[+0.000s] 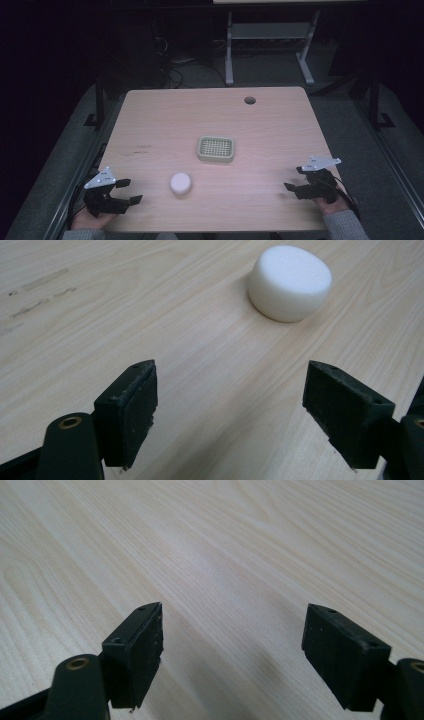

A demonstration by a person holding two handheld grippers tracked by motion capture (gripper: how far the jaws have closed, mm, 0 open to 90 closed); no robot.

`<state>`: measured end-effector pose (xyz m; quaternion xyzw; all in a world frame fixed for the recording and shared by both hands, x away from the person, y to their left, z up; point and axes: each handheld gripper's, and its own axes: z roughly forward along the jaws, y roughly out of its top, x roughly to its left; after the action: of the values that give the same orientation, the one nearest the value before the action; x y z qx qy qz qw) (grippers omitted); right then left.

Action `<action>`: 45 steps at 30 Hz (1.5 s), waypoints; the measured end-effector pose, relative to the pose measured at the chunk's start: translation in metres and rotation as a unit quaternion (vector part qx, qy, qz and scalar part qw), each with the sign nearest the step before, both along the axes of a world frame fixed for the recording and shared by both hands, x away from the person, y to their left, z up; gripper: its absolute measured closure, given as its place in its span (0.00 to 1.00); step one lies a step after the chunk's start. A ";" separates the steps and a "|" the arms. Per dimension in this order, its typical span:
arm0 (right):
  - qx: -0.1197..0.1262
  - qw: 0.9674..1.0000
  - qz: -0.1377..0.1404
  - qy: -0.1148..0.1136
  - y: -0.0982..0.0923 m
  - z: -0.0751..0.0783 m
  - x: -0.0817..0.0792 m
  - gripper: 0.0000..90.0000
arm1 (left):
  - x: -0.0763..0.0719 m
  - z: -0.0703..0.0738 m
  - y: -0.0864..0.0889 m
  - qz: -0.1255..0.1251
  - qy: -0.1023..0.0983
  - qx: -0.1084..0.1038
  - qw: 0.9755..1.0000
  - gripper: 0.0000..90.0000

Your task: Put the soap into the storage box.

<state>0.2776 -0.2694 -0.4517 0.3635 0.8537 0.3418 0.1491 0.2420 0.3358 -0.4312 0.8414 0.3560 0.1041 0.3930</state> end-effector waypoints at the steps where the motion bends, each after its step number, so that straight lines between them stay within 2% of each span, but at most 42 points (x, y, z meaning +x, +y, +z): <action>1: 0.000 1.000 0.000 -0.001 0.000 0.000 0.000 0.27 | 0.001 0.000 -0.001 0.000 0.000 -0.001 1.000 0.24; 7: 0.002 1.000 0.000 -0.002 0.001 0.001 -0.002 0.27 | 0.002 0.000 -0.004 -0.008 0.007 0.001 1.000 0.24; 12: 0.000 1.000 -0.002 -0.005 0.006 0.002 -0.002 0.27 | 0.008 0.005 -0.017 -0.034 0.012 0.029 0.999 0.24; 15: -0.002 1.000 0.003 -0.005 0.007 0.001 -0.001 0.27 | 0.011 0.007 -0.022 -0.039 0.018 0.034 0.999 0.22; 20: 0.001 1.000 0.006 -0.002 0.007 0.001 -0.001 0.27 | 0.019 0.013 -0.036 -0.055 0.021 0.054 0.997 0.21; 21: 0.001 1.000 0.005 -0.004 0.007 0.001 -0.001 0.27 | 0.024 0.017 -0.044 -0.067 0.022 0.071 0.995 0.21; 24: 0.002 1.000 0.006 -0.005 0.007 0.001 -0.001 0.27 | 0.028 0.021 -0.052 -0.078 0.026 0.078 0.994 0.21; 26: -0.001 1.000 0.005 -0.008 0.007 0.002 -0.002 0.27 | 0.035 0.026 -0.063 -0.089 0.028 0.088 0.992 0.20; 27: -0.001 1.000 0.005 -0.008 0.007 0.002 -0.002 0.27 | 0.035 0.026 -0.063 -0.089 0.028 0.088 0.992 0.20; 29: -0.002 1.000 0.005 -0.011 0.006 0.002 -0.004 0.26 | 0.040 0.030 -0.075 -0.105 0.030 0.101 0.989 0.20; 31: 0.000 1.000 0.003 -0.008 0.006 0.002 -0.005 0.26 | 0.042 0.031 -0.079 -0.109 0.034 0.103 0.988 0.20; 32: 0.000 1.000 0.003 -0.009 0.006 0.003 -0.005 0.26 | 0.044 0.031 -0.083 -0.113 0.036 0.109 0.987 0.20; 33: -0.001 1.000 0.003 -0.010 0.007 0.003 -0.005 0.26 | 0.048 0.031 -0.089 -0.119 0.041 0.120 0.985 0.20; 36: -0.001 1.000 0.005 -0.013 0.007 0.003 -0.005 0.26 | 0.052 0.032 -0.098 -0.127 0.052 0.123 0.983 0.20; 38: -0.001 1.000 0.005 -0.012 0.008 0.004 -0.006 0.26 | 0.055 0.033 -0.104 -0.135 0.055 0.132 0.980 0.20; 42: -0.003 1.000 0.009 -0.016 0.010 0.003 -0.005 0.26 | 0.059 0.034 -0.113 -0.138 0.061 0.140 0.979 0.21; 43: -0.002 1.000 0.007 -0.012 0.010 0.003 -0.005 0.26 | 0.061 0.034 -0.114 -0.143 0.062 0.146 0.977 0.21; 45: -0.002 1.000 0.007 -0.012 0.010 0.003 -0.005 0.26 | 0.062 0.033 -0.118 -0.141 0.066 0.146 0.977 0.21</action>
<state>0.2723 -0.2599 -0.4486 0.3535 0.8551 0.3451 0.1576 0.3042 0.2177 -0.3977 0.9366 0.2394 0.0430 0.2521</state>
